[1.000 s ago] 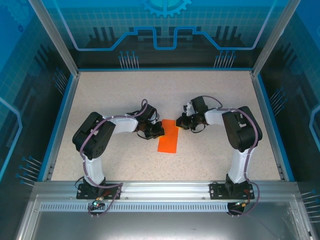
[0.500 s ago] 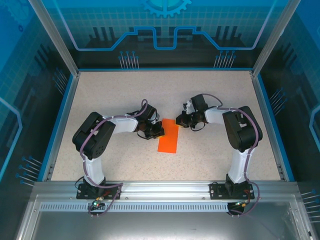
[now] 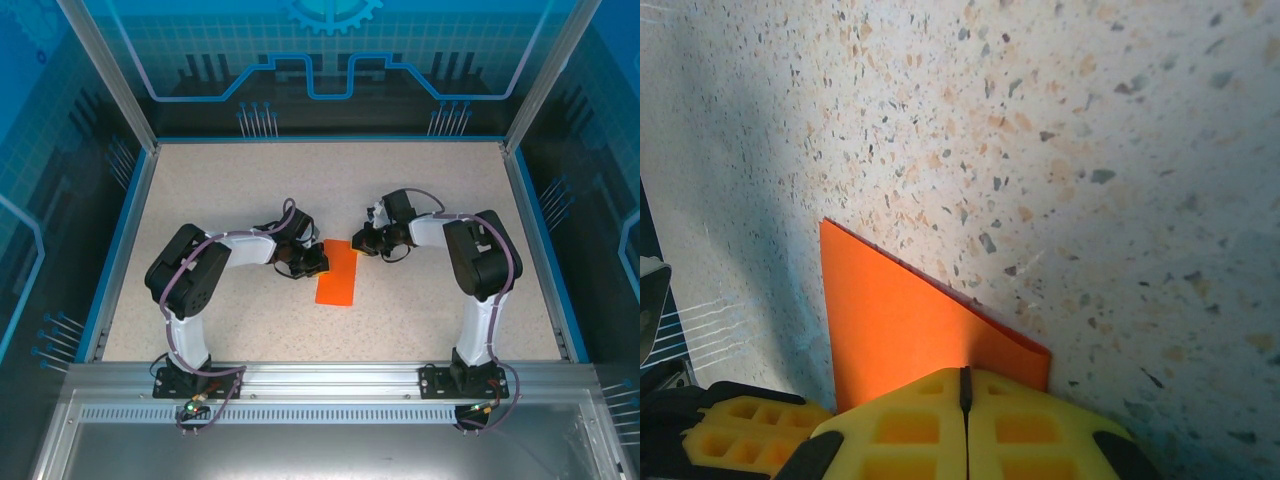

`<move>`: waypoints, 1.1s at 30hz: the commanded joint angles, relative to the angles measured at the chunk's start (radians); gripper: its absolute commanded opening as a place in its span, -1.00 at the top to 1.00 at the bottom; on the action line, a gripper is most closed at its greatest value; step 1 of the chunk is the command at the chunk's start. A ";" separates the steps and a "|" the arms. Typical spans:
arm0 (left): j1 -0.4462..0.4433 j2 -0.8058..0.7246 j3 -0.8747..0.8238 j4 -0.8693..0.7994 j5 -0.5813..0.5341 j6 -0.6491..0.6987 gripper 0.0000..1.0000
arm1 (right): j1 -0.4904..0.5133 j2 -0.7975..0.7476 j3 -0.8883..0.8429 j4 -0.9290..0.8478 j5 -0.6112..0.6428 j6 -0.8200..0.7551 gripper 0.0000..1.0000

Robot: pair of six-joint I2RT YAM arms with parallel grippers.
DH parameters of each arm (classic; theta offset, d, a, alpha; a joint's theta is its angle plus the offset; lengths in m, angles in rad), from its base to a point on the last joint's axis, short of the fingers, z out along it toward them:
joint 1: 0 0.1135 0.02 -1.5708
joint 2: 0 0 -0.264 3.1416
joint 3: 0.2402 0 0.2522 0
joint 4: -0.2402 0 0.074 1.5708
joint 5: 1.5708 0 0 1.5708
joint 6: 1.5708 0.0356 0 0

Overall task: Fold a paper plane with a square sheet of paper (pick it up from the middle)
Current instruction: Fold the square sheet of paper in half at the center of the table.

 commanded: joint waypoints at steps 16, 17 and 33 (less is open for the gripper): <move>-0.014 0.078 -0.040 -0.144 -0.116 0.028 1.00 | -0.024 0.062 0.054 -0.032 0.006 -0.010 0.88; -0.014 0.078 -0.040 -0.143 -0.117 0.029 1.00 | -0.025 0.072 0.051 -0.033 0.009 -0.009 0.89; -0.013 0.078 -0.041 -0.149 -0.123 0.028 1.00 | -0.036 0.021 0.105 -0.058 -0.037 -0.007 0.88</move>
